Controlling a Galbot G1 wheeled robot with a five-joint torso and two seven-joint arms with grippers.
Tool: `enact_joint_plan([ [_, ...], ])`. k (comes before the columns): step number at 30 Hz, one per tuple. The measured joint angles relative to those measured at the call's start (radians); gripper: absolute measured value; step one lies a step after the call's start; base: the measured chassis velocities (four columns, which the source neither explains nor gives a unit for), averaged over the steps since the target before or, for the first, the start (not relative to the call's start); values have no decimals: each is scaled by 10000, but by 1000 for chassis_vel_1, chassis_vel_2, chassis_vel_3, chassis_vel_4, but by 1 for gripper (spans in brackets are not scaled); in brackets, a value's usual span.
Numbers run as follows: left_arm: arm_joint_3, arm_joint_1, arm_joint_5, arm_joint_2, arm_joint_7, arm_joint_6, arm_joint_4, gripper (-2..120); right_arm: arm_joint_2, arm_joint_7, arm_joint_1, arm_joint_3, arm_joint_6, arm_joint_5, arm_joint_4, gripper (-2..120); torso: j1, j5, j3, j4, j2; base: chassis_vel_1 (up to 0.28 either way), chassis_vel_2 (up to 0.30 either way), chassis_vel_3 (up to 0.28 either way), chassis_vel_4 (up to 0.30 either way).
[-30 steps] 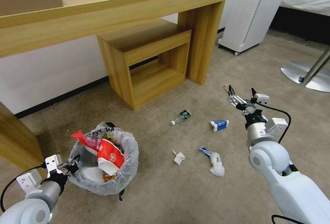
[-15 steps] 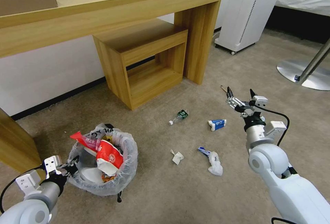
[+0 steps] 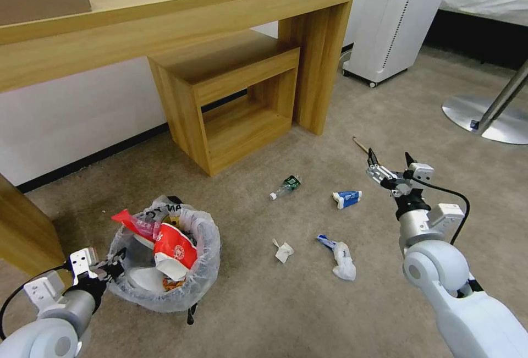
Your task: Pick up the trash bin and place the garbage on the floor into it.
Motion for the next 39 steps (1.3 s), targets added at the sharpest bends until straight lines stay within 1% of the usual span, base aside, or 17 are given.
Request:
enact_joint_plan([
  [6,3,10,10,-16,1,-5,-4,1,21,8,-4,-28,-2,-35,0,100,0,2,0,0,0,-64,47,42,-59],
  [16,-12,23,16,-34,21,-51,0,1,50,19,99,-226,10,-123,-73,100,0,4,1,1,0,-105,102,113,-101],
  [17,-11,5,19,-49,23,-54,23,1,53,28,121,-247,13,-145,-99,100,1,-1,2,1,0,-69,78,63,-57],
  [23,82,-80,89,-114,34,-65,137,1,44,40,144,-303,58,-168,-199,100,1,2,1,1,0,-27,29,29,-19],
  [28,123,-164,104,-85,31,-64,213,1,17,66,139,-470,269,-314,-313,100,1,2,1,0,0,0,0,0,0],
  [29,123,-164,103,-54,26,-60,237,1,-34,177,146,-565,68,-202,-301,100,1,1,1,0,0,0,0,0,0],
  [30,123,-164,103,-54,26,-60,237,1,-34,177,146,-565,68,-202,-301,100,1,1,1,0,0,0,0,0,0],
  [31,122,-165,103,-49,23,-58,257,1,-100,300,147,-691,-192,27,-260,100,1,2,1,0,0,0,0,0,0],
  [32,122,-175,101,-51,20,-55,273,1,-209,629,146,-911,-725,463,-177,100,0,2,0,1,0,0,0,0,0],
  [33,122,-185,102,-55,18,-55,281,1,-277,812,139,-1028,-1046,779,-129,100,0,1,1,0,0,0,0,0,0],
  [34,122,-185,102,-55,18,-55,281,1,-277,812,139,-1028,-1046,779,-129,100,0,1,1,0,0,0,0,0,0],
  [36,120,-211,101,-79,12,-53,300,1,-534,1364,129,-1420,-2046,1932,-67,100,1,2,0,0,0,0,0,0,0],
  [37,117,-222,100,-86,12,-52,312,1,-650,1534,108,-1542,-2398,2354,-63,100,1,2,0,1,0,0,0,0,0],
  [38,117,-222,100,-86,12,-52,312,1,-650,1534,108,-1542,-2398,2354,-63,100,1,2,0,1,0,0,0,0,0],
  [39,108,-232,100,-92,12,-53,334,1,-781,1702,42,-1613,-2882,2740,-21,100,1,2,0,1,0,0,0,0,0],
])
